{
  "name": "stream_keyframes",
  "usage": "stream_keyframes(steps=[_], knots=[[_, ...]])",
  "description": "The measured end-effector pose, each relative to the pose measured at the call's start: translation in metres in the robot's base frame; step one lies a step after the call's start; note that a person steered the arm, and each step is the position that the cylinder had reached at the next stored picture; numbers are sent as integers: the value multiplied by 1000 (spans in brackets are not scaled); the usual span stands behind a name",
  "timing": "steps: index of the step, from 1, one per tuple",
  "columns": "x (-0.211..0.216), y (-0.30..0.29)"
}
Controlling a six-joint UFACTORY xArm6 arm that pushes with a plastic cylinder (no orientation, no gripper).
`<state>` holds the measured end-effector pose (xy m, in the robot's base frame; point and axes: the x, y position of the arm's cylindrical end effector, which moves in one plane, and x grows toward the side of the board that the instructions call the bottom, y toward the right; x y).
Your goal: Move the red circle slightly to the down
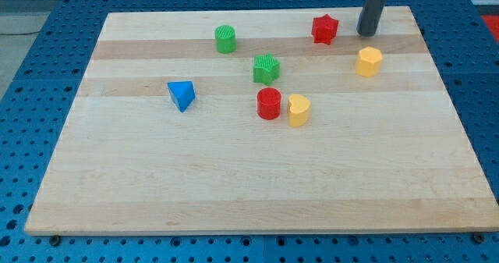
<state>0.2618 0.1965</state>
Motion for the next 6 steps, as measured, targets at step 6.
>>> stream_keyframes(steps=[6], knots=[[146,-180]])
